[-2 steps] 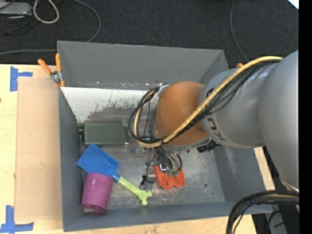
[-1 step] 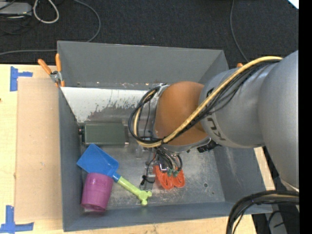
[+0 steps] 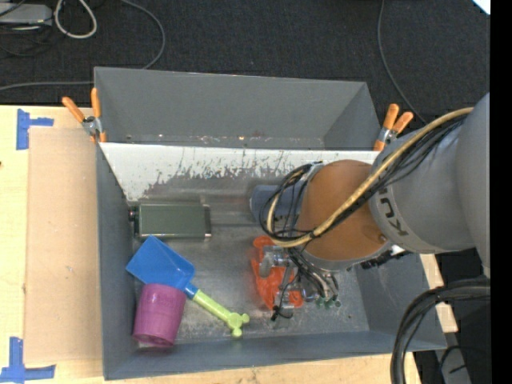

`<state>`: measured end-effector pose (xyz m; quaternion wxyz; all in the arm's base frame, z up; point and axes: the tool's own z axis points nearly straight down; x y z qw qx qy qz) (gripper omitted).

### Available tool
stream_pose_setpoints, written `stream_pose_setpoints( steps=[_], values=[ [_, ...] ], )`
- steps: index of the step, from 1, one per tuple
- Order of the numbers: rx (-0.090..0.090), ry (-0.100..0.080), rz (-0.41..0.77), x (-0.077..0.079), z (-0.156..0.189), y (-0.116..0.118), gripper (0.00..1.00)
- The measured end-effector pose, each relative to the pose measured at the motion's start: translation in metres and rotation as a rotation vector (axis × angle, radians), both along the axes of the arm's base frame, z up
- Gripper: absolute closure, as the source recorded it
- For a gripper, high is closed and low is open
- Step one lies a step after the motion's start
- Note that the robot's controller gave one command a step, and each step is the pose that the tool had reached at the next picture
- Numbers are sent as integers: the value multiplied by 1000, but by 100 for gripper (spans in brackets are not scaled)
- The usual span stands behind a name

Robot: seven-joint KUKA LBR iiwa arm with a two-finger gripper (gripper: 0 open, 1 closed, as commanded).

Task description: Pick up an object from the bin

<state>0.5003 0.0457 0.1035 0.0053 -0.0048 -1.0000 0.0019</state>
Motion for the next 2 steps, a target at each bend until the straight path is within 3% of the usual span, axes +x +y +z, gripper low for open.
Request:
stream_pose_setpoints(
  steps=[1, 2],
  values=[
    [11, -14, 66, 21, 16, 60, 0],
    [1, -2, -56, 12, -7, 11, 0]
  ],
)
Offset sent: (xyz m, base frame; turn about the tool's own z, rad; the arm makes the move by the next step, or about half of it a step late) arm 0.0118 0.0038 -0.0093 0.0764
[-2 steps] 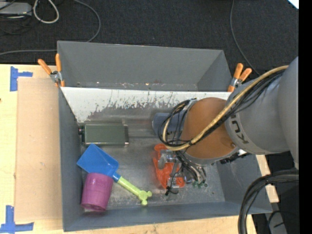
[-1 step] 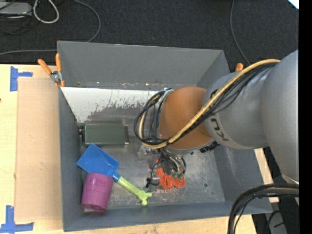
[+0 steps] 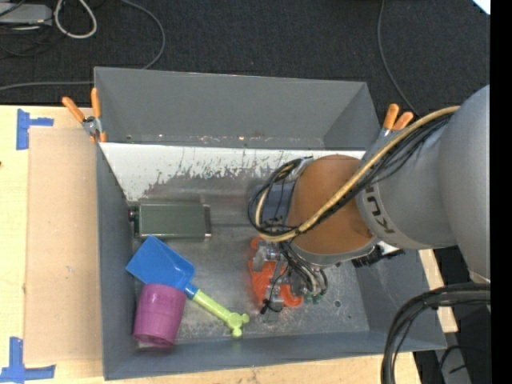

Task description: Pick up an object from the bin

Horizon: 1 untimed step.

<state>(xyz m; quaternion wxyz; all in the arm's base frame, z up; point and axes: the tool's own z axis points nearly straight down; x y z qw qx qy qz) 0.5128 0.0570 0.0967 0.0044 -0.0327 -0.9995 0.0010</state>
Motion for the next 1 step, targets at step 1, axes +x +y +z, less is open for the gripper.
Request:
stream_pose_setpoints(
  steps=[1],
  values=[
    [8, -7, 113, -29, -21, -1, 0]
  ],
)
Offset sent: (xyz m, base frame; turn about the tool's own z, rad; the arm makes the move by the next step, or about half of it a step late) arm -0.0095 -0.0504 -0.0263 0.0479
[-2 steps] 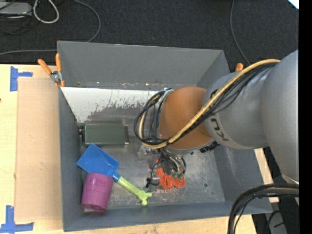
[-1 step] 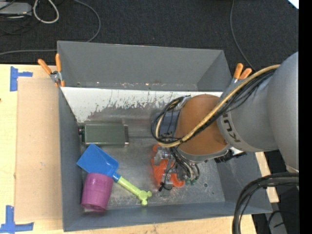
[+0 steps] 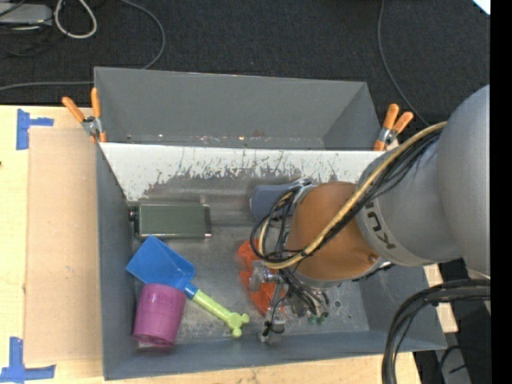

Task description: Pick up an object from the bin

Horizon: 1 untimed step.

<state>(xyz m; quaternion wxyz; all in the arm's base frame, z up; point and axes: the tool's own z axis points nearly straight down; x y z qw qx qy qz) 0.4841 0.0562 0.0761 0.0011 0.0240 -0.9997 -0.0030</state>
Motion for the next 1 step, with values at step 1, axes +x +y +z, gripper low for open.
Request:
stream_pose_setpoints(
  steps=[1],
  values=[
    [-10, 4, -165, 19, -6, -51, 0]
  ],
)
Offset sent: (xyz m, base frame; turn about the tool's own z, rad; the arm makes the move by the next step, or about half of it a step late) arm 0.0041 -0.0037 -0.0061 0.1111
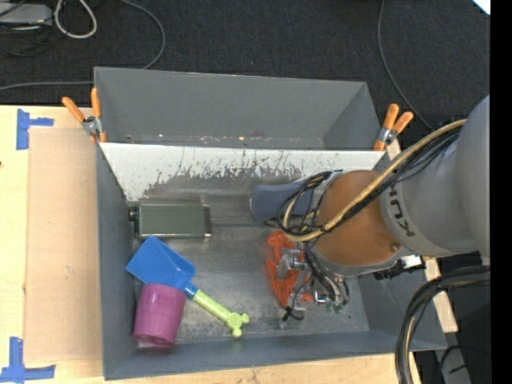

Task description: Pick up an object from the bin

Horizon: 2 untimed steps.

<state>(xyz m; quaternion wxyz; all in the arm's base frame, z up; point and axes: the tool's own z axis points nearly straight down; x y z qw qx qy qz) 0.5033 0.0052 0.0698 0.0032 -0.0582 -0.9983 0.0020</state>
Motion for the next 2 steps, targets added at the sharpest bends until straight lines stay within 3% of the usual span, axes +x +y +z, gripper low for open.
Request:
stream_pose_setpoints(
  steps=[1, 2],
  values=[
    [4, 0, 22, -7, 0, 19, 0],
    [2, -9, 24, 49, 59, 31, 0]
  ],
)
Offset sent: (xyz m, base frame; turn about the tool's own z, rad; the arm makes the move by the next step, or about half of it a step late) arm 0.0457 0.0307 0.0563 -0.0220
